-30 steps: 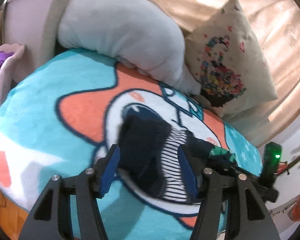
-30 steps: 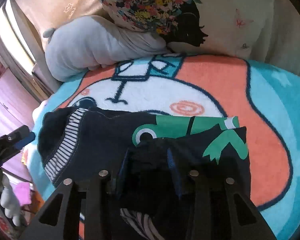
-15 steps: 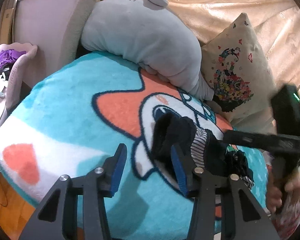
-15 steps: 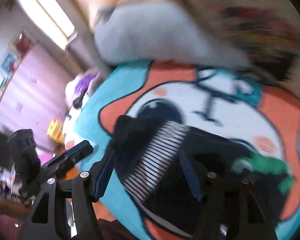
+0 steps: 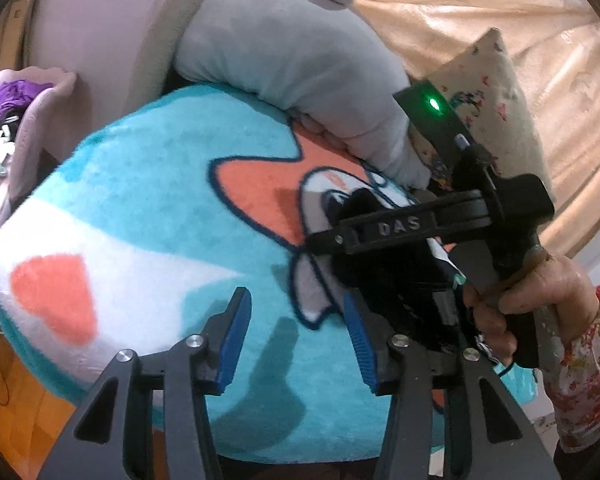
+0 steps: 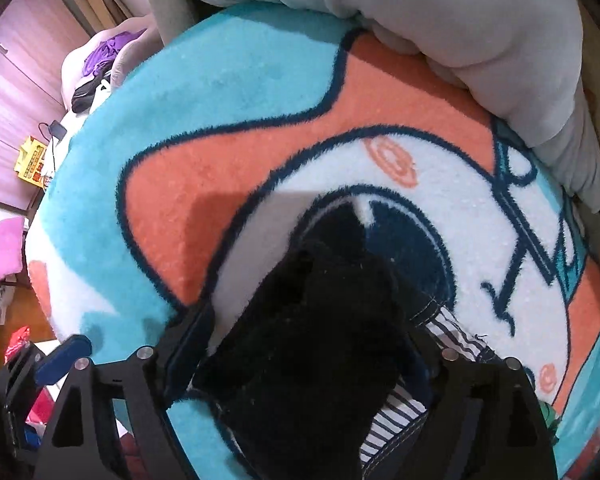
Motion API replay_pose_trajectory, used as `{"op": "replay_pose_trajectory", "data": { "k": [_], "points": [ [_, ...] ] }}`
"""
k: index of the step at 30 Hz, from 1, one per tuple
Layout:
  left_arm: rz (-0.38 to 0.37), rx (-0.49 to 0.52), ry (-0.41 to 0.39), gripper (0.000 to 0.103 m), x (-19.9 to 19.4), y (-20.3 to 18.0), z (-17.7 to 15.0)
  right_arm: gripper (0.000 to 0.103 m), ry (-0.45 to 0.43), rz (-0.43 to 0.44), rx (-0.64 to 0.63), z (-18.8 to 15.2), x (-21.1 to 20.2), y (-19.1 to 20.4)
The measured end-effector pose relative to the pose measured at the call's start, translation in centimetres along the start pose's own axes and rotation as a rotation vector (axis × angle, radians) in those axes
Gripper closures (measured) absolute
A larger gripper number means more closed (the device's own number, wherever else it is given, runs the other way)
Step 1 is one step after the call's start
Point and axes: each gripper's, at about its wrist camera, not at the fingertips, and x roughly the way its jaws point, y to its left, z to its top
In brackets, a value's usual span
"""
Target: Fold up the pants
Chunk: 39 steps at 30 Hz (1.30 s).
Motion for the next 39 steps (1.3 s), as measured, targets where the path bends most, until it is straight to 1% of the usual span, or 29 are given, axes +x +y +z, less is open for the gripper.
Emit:
{"op": "replay_pose_trajectory", "data": {
  "k": [1, 2, 4, 5, 6, 7, 8, 9, 11, 15, 16, 17, 18, 19, 22, 23, 26, 28, 32, 35, 36, 39],
  "points": [
    [-0.013, 0.01, 0.005, 0.052, 0.3, -0.5, -0.1, 0.031, -0.009, -0.003, 0.002, -0.1, -0.2, -0.1],
    [-0.028, 0.018, 0.013, 0.049, 0.6, -0.9, -0.2, 0.045, -0.02, -0.012, 0.006, -0.3, -0.5, -0.4],
    [-0.064, 0.028, 0.037, 0.046, 1.5, -1.9, -0.4, 0.059, -0.032, -0.007, 0.023, -0.5, -1.1, -1.3],
    [-0.081, 0.033, 0.048, 0.046, 1.9, -2.3, -0.6, 0.061, -0.039, 0.025, 0.044, -0.7, -1.6, -2.1],
    [-0.101, 0.044, 0.064, 0.045, 2.5, -3.0, -0.8, 0.062, -0.044, 0.048, 0.061, -0.9, -1.9, -2.5],
    [-0.112, 0.053, 0.073, 0.042, 2.9, -3.6, -0.9, 0.063, -0.053, 0.067, 0.073, -1.1, -2.2, -2.9],
    [-0.121, 0.06, 0.076, 0.038, 3.3, -4.1, -1.0, 0.064, -0.06, 0.076, 0.078, -1.2, -2.5, -3.2],
    [-0.13, 0.07, 0.079, 0.037, 3.7, -4.7, -1.1, 0.064, -0.067, 0.087, 0.083, -1.3, -2.7, -3.4],
    [-0.14, 0.088, 0.086, 0.037, 4.4, -5.7, -1.2, 0.064, -0.079, 0.109, 0.094, -1.8, -3.2, -3.7],
    [-0.132, 0.108, 0.094, 0.038, 5.7, -7.1, -0.9, 0.064, -0.114, 0.151, 0.118, -2.7, -4.5, -4.5],
    [-0.132, 0.109, 0.094, 0.051, 5.9, -7.4, -0.8, 0.064, -0.127, 0.166, 0.126, -3.0, -4.9, -4.8],
    [-0.135, 0.112, 0.101, 0.078, 6.1, -7.7, -0.7, 0.064, -0.136, 0.175, 0.132, -3.1, -5.2, -5.0],
    [-0.137, 0.121, 0.125, 0.09, 6.5, -8.2, -0.5, 0.064, -0.149, 0.19, 0.14, -3.5, -5.7, -5.3],
    [-0.136, 0.123, 0.132, 0.094, 6.6, -8.5, -0.4, 0.064, -0.161, 0.202, 0.146, -3.9, -6.1, -5.6],
    [-0.156, 0.139, 0.12, 0.094, 6.2, -10.0, -0.1, 0.064, -0.221, 0.236, 0.178, -5.5, -8.1, -7.1],
    [-0.166, 0.15, 0.115, 0.094, 5.9, -10.7, -0.1, 0.064, -0.233, 0.247, 0.185, -5.7, -8.4, -7.3],
    [-0.195, 0.199, 0.109, 0.094, 5.4, -13.4, -0.1, 0.064, -0.295, 0.294, 0.227, -7.5, -10.3, -9.4],
    [-0.215, 0.231, 0.12, 0.094, 5.5, -15.1, -0.2, 0.064, -0.33, 0.326, 0.261, -9.0, -11.5, -11.3],
    [-0.24, 0.303, 0.15, 0.094, 7.0, -19.0, -1.1, 0.064, -0.4, 0.38, 0.354, -13.2, -13.5, -16.1],
    [-0.254, 0.345, 0.179, 0.094, 8.3, -21.6, -2.0, 0.064, -0.435, 0.417, 0.435, -15.9, -13.6, -19.4],
    [-0.258, 0.358, 0.189, 0.094, 8.6, -22.3, -2.3, 0.064, -0.446, 0.44, 0.475, -17.2, -13.4, -21.1],
    [-0.257, 0.393, 0.217, 0.094, 9.2, -23.9, -3.4, 0.064, -0.471, 0.482, 0.551, -19.7, -12.6, -23.8]
  ]
}}
